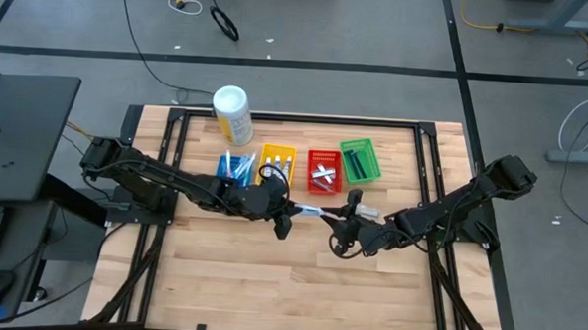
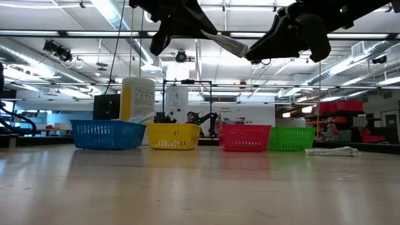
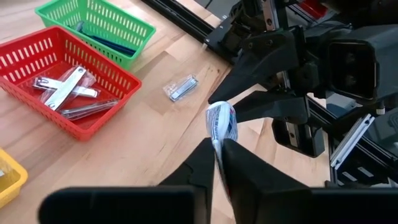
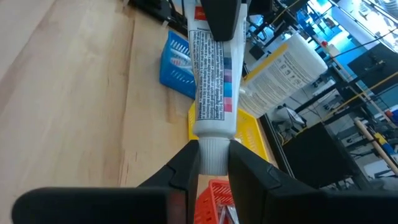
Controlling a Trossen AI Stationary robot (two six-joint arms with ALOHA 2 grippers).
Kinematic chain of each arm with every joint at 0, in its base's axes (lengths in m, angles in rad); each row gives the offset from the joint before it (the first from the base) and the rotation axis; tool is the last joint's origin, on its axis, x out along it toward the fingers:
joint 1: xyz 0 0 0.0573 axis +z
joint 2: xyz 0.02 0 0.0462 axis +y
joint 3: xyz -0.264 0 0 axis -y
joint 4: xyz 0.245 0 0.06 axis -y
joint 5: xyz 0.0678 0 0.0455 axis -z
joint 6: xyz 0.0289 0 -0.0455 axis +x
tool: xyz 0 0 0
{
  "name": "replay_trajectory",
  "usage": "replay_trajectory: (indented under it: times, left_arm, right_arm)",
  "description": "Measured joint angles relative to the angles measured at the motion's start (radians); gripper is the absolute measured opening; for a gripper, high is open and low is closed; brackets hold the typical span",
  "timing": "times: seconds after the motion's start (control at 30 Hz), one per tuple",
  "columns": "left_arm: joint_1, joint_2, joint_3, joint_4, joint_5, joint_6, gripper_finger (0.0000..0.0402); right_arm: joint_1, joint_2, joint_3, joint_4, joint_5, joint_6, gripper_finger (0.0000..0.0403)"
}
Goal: Pick & Place Travel size toiletries
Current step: Put the white toothpaste into the yellow bin
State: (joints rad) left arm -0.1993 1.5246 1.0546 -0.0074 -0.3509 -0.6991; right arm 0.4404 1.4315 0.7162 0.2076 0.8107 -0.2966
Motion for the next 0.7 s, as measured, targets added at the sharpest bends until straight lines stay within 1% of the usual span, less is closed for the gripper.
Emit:
replay_trajectory:
  times: [0.1, 0.23, 0.33, 0.47, 0.6, 0.7]
  left_arm:
    - [0.000, 0.000, 0.000, -0.002, -0.005, 0.000, 0.0024]
    - [-0.001, 0.000, 0.000, -0.012, -0.024, 0.000, 0.0011]
    - [-0.001, 0.000, 0.000, -0.009, -0.024, 0.001, 0.0009]
    - [0.001, 0.000, 0.000, -0.028, -0.041, 0.010, 0.0012]
    - [0.016, 0.000, 0.000, -0.105, -0.117, 0.018, 0.0010]
    - [0.048, 0.000, 0.000, -0.182, -0.195, 0.005, 0.0009]
  right_arm:
    - [-0.007, 0.000, 0.000, 0.000, -0.016, 0.021, 0.0079]
    - [-0.024, 0.000, 0.000, -0.001, -0.088, 0.064, 0.0090]
    - [-0.037, 0.000, 0.000, -0.010, -0.123, 0.097, 0.0104]
    - [-0.062, 0.000, 0.000, -0.066, -0.133, 0.187, 0.0126]
    - [-0.090, 0.000, -0.001, -0.170, -0.151, 0.339, 0.0142]
    - [-0.107, 0.000, -0.001, -0.253, -0.163, 0.453, 0.0146]
